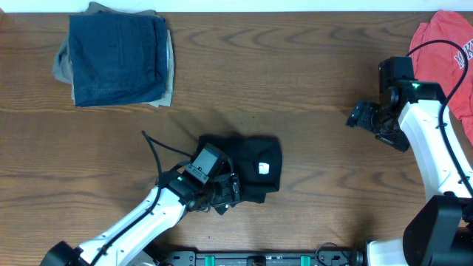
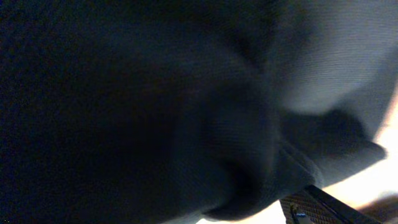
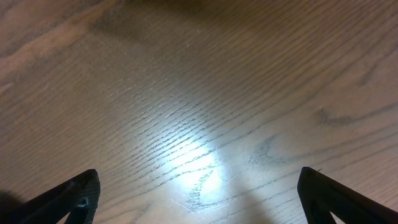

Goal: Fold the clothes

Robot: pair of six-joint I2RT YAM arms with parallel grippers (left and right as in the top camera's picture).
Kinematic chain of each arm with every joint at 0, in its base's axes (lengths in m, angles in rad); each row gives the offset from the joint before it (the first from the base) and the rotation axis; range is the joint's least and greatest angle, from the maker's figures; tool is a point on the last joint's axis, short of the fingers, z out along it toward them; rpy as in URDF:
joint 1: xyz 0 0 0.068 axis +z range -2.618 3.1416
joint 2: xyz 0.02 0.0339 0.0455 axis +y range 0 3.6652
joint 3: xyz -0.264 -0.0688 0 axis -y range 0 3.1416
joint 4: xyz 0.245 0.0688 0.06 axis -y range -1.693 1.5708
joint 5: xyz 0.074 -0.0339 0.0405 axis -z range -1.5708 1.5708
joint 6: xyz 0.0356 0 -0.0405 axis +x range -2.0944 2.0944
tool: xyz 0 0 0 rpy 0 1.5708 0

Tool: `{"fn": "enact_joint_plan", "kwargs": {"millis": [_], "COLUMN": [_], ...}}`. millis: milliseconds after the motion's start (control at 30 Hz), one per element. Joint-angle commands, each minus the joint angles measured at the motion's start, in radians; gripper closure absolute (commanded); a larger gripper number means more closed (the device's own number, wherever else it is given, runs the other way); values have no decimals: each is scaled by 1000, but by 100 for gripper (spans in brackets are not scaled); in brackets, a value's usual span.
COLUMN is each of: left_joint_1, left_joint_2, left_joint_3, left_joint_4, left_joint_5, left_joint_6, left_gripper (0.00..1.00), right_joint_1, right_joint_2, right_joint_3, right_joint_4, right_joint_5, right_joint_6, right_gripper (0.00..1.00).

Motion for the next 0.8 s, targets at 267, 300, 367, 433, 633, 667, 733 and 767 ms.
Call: {"fn": "enact_joint_plan", "kwargs": {"millis": [267,300,367,433,633,667,733,767], "left_joint_1": [5,5,5,5,5,5,5,6], "left_joint_2": [-8,-3,0,-3,-22,-24,-25,-24], "left_joint_3": [15,15,15,15,15,15,15,15], "left_joint_4": [77,78,77,89,196,212,236,241], "left_joint_5": [-33,-32,-28,-28,24,32,30,21], "left_joint_6": [58,58,58,58,58,58,57,57], "left_gripper": [18,18,18,18,18,18,18,18], "right_joint_1": [-3,-3,-3,-3,-3,-3,-3,-3], "right_joint_2": [-1,-1,-1,-1,-1,-1,-1,-1], "right_joint_3": [4,4,4,4,4,4,4,4], "right_joint_4": [0,-1,-1,-1,-1,-1,0,-1], "right_joint_5": [18,18,18,18,18,18,18,18], "right_joint_6": [-7,-7,-7,-7,-7,-7,-7,-7], "right_gripper": [1,1,1,1,1,1,1,1]}}
